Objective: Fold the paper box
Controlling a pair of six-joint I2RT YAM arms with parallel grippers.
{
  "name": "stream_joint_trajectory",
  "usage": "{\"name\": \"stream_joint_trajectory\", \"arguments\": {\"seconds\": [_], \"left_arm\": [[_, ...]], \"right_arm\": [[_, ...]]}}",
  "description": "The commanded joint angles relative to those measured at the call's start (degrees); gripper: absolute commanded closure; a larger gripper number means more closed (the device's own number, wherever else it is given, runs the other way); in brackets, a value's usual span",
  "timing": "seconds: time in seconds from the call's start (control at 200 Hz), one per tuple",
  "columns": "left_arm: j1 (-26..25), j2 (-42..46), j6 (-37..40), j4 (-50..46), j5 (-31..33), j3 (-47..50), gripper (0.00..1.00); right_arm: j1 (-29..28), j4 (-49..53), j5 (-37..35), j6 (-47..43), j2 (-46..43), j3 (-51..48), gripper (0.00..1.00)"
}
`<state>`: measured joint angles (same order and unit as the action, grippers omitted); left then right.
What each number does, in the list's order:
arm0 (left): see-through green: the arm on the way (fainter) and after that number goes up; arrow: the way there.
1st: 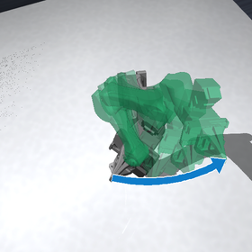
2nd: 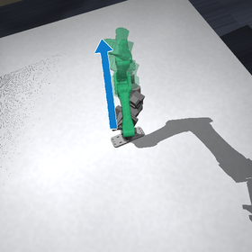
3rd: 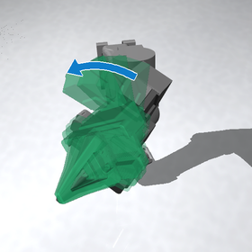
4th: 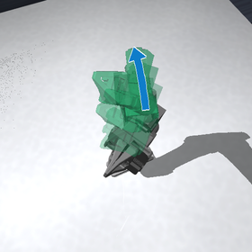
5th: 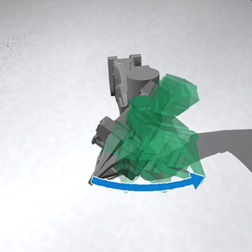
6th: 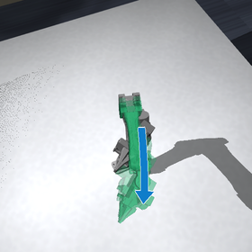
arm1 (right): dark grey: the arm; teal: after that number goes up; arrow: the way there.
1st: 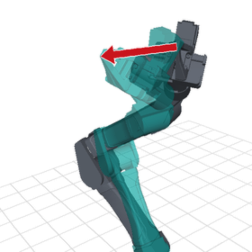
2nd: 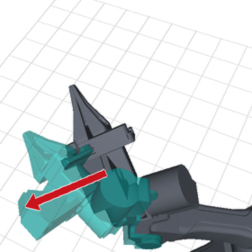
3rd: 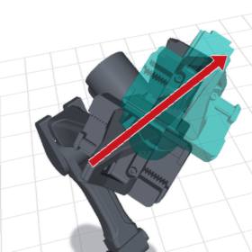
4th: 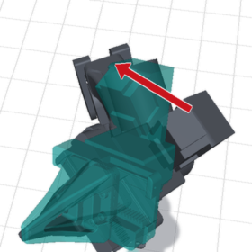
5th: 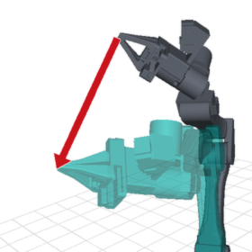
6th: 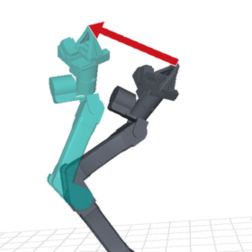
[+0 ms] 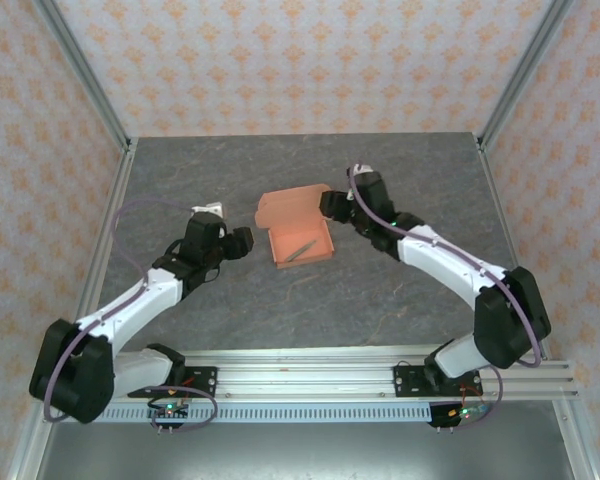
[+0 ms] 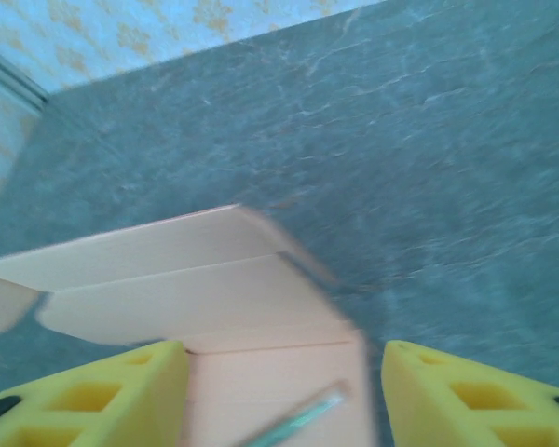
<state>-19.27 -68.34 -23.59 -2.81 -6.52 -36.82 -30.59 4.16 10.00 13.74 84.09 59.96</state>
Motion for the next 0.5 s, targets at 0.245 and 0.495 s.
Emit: {"name": "stream_joint_trajectory", "arguments": {"seconds": [0.245, 0.495], "left_arm": [[1.23, -6.79, 19.46, 7.65, -4.1, -6.79, 0.27], [1.73, -11.21, 25.48, 6.08, -5.22, -11.01, 0.27]], "right_arm": [[9.72, 1.42, 23.85, -27.03, 7.32, 3.22, 0.37], [9.6, -5.09, 24.02, -27.36, 12.29, 2.94, 0.42]]}}
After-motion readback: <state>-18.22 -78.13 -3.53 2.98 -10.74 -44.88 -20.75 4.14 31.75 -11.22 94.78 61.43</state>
